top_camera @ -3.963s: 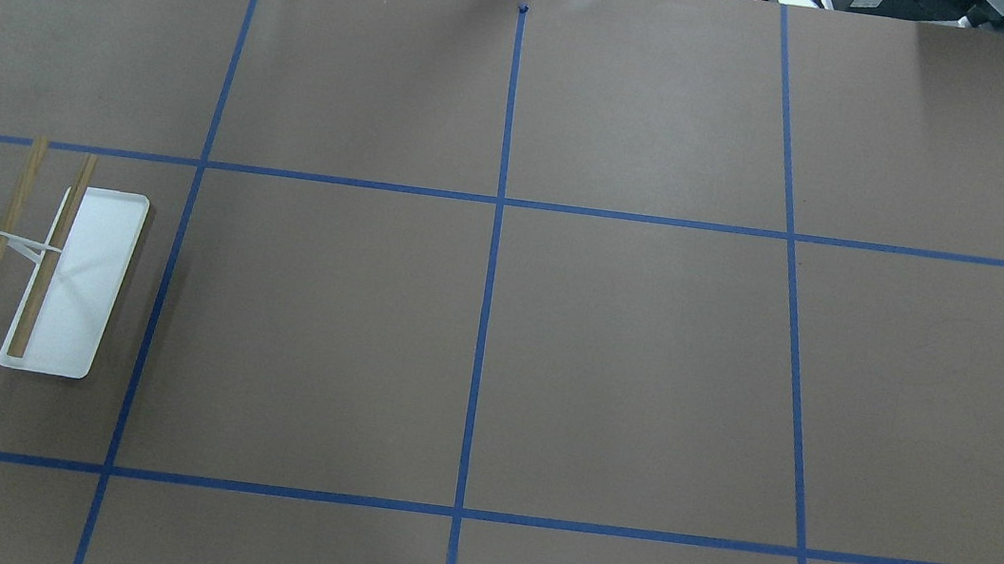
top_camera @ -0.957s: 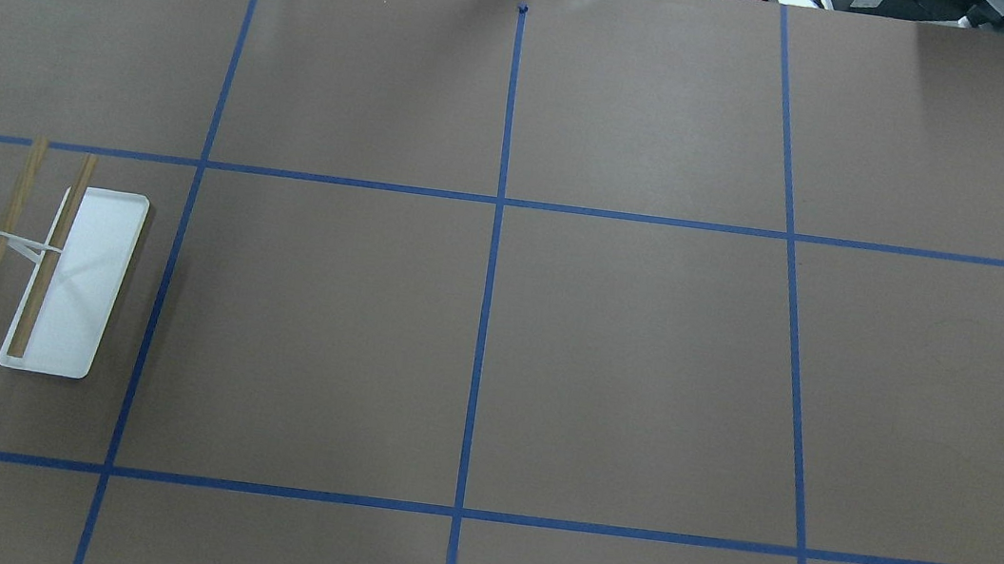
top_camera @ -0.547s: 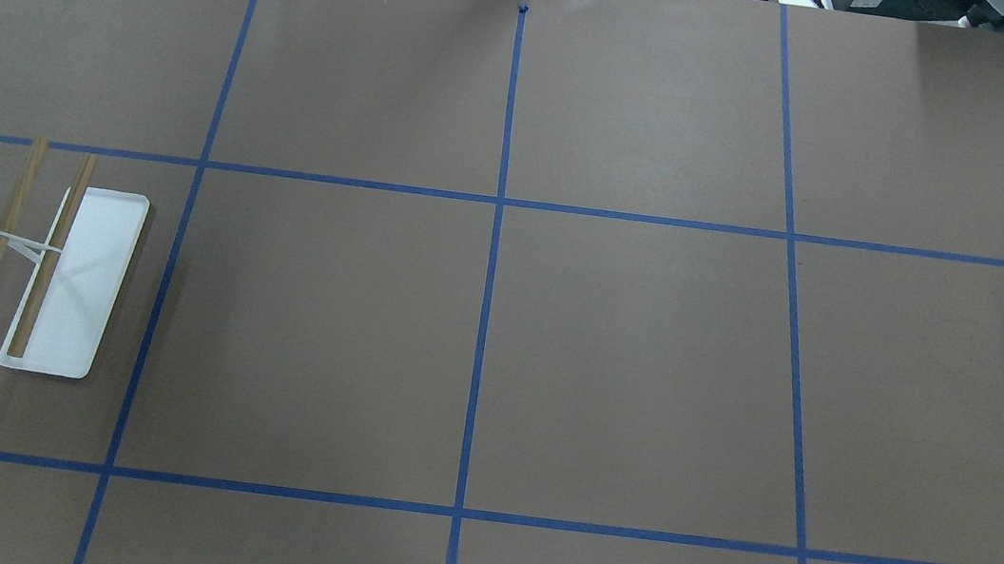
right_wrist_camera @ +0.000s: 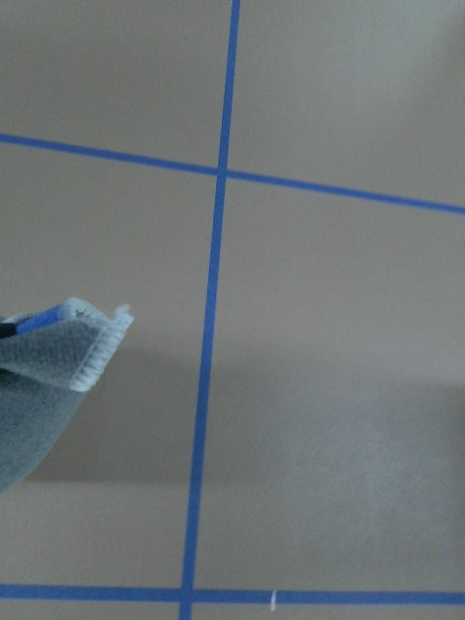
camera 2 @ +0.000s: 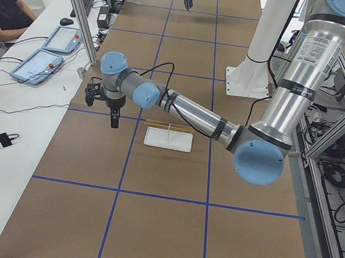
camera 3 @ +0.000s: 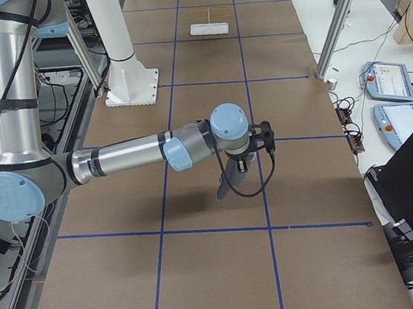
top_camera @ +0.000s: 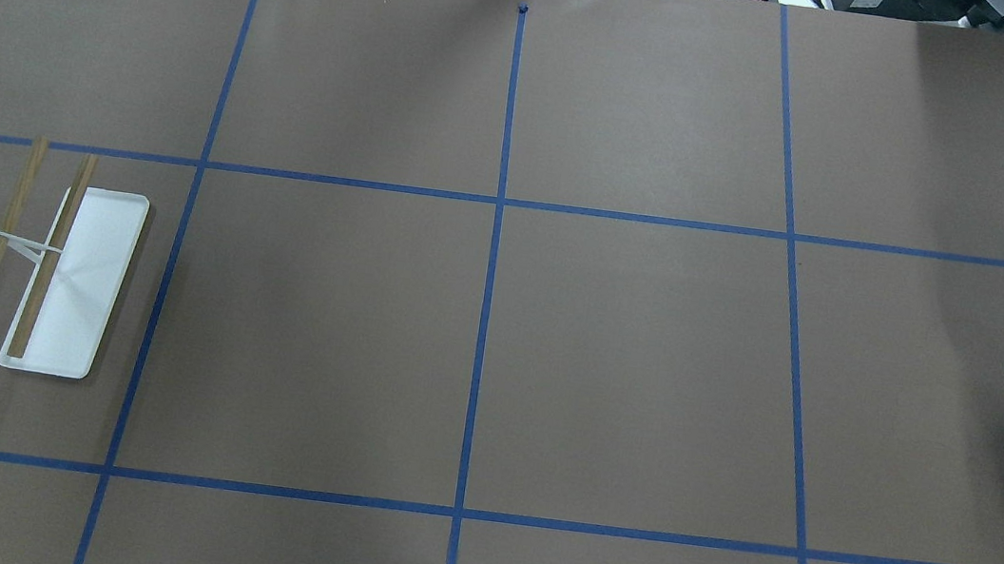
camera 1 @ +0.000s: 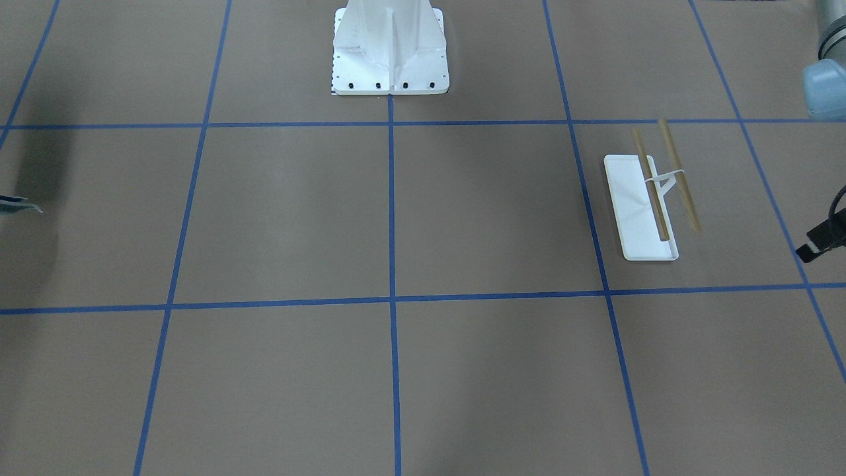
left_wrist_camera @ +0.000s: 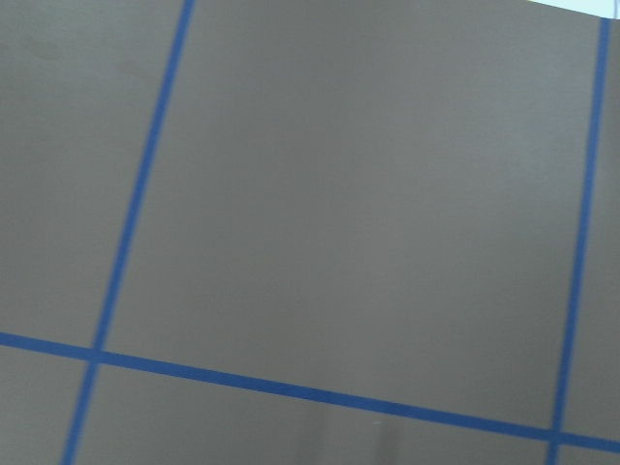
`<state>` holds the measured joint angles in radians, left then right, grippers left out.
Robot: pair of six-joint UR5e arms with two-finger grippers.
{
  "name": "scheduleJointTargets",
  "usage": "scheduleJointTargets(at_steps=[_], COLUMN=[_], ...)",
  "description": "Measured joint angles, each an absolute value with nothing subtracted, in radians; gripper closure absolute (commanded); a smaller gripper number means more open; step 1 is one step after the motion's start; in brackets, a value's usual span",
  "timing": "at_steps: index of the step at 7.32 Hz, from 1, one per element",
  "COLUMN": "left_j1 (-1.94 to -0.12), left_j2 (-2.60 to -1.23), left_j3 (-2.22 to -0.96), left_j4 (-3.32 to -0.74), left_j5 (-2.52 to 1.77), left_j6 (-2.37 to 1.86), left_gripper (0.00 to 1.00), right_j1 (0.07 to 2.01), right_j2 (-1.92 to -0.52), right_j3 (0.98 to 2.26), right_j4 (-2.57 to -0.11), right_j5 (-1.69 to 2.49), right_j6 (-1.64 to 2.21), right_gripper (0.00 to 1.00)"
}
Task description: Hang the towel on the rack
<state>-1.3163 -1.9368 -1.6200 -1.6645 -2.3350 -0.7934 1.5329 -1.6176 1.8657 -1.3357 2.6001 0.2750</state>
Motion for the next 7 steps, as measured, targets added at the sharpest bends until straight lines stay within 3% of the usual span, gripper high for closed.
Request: scheduleJointTargets(at_steps=[4,7], left_j1=[-1.148,-1.049], left_j2=[-2.146,-2.276], left_j3=[-1.628,-1.630], left_j4=[-1.647,-1.669], left_j5=[-2.397,-2.413], left_j6=[-1.162,-1.437], left_gripper=[0.02,0.02], right_j1=[1.448,1.150], right_j2=[-1.381,-1.301], right_j3=[1.990,2.162], right_j4=[-1.336,-1.335], right_j5=[2.551,2.261], right_j6=[0.436,0.737], right_gripper=[1.00,1.00])
